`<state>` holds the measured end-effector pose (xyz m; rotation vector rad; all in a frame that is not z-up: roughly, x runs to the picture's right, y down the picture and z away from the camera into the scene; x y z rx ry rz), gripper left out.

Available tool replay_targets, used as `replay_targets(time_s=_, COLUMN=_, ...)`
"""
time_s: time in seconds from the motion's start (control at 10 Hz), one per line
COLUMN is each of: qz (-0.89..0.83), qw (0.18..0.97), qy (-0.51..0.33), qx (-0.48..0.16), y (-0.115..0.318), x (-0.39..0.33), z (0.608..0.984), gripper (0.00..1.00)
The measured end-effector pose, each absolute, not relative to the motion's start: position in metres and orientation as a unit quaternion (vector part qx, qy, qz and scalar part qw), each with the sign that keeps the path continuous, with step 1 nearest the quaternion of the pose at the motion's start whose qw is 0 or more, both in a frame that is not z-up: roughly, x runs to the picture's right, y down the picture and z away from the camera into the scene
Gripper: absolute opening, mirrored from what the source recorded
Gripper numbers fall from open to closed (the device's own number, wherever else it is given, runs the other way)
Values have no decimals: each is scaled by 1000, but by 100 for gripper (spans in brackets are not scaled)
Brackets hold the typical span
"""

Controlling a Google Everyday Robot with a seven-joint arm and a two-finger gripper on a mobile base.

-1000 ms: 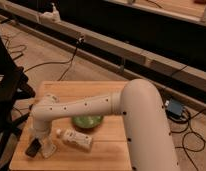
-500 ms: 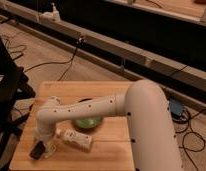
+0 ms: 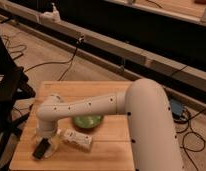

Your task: Place the eraser on the white sponge

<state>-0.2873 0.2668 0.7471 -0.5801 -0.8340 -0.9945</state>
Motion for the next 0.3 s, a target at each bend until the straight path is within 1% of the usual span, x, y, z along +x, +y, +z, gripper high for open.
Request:
replay_targets(time_s=0.1, qz=-461, qw=770, qy=-356, qx=-260, y=245, x=-274, z=749, gripper=77)
replay_targets(time_s=0.3, qz=-454, qw=787, qy=-335, qx=-250, y=224, x=-263, z=749, gripper=77)
